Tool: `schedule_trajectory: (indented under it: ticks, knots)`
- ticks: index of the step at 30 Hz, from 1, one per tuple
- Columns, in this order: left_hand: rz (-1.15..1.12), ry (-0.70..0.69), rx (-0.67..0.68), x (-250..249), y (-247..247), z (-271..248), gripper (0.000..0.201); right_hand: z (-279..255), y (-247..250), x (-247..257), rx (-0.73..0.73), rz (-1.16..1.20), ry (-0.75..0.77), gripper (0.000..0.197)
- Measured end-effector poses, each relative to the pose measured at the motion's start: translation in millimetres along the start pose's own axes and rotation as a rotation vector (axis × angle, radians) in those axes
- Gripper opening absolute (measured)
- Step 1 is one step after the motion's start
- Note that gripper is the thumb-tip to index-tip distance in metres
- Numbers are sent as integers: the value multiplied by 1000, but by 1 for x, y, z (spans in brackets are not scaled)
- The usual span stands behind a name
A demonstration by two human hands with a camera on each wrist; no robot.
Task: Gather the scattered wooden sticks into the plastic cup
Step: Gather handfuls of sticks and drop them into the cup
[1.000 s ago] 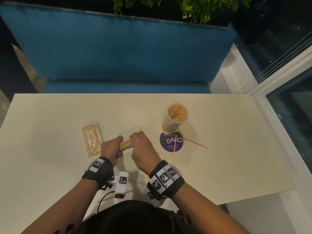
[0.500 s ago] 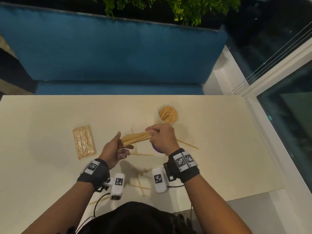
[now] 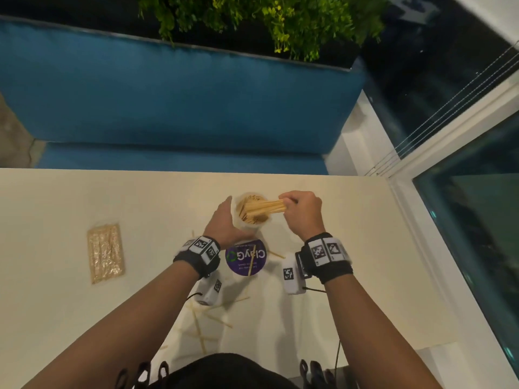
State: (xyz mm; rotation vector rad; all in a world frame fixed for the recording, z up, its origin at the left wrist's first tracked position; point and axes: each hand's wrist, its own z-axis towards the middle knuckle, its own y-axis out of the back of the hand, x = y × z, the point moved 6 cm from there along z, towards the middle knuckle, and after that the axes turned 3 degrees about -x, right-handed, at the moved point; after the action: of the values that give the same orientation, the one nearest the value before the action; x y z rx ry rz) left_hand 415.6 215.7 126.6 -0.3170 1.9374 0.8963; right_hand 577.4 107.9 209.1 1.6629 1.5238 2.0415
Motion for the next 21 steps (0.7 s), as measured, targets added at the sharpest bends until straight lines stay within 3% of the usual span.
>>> schedule_trajectory:
  ticks: [4, 11, 16, 19, 21]
  knots:
    - [9, -81, -54, -8, -7, 3, 73, 0, -10, 20, 66, -134, 195, 22]
    - [1, -58, -81, -4, -7, 1, 69, 1, -59, 35, 259, -467, 418, 27]
    - [4, -38, -84, -1, -7, 3, 71, -8, -76, 31, 186, -593, 556, 54]
    - [15, -46, -86, -4, -6, 3, 62, -18, -75, 22, 57, -411, 495, 53]
    - [4, -52, -90, -5, -6, 2, 50, -31, -90, 16, 73, -378, 503, 58]
